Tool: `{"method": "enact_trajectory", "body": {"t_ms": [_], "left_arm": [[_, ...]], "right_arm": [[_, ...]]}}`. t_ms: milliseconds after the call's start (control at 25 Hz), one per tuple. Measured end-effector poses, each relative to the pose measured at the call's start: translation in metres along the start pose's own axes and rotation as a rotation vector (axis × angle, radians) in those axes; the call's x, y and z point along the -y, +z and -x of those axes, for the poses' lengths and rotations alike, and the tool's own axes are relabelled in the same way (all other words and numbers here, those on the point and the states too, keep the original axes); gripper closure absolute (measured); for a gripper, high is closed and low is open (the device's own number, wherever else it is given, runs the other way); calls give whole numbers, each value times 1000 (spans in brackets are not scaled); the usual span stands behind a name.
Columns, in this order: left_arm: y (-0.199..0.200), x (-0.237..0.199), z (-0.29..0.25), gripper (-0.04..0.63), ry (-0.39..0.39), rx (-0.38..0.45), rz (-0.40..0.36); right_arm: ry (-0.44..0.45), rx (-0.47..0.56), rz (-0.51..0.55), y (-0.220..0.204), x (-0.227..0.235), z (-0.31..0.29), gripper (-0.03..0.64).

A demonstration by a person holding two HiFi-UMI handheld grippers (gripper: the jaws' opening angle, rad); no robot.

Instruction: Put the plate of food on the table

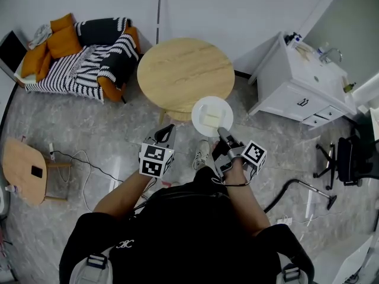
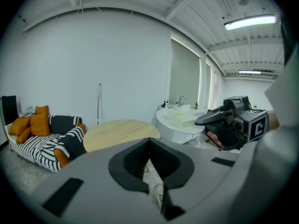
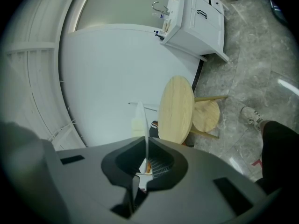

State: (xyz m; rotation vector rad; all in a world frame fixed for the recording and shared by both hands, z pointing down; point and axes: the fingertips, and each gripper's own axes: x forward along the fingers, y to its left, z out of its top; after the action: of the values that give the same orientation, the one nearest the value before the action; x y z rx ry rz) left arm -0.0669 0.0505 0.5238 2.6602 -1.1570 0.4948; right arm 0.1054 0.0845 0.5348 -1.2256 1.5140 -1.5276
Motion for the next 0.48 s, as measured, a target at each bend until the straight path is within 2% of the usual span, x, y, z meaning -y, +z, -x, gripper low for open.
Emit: {"method": "enact_trajectory", "body": {"t_ms": [480], "left_arm": [[5, -37, -38, 588, 48, -31, -51]], "right_arm": [[26, -32, -11, 31, 2, -55, 600]]}}
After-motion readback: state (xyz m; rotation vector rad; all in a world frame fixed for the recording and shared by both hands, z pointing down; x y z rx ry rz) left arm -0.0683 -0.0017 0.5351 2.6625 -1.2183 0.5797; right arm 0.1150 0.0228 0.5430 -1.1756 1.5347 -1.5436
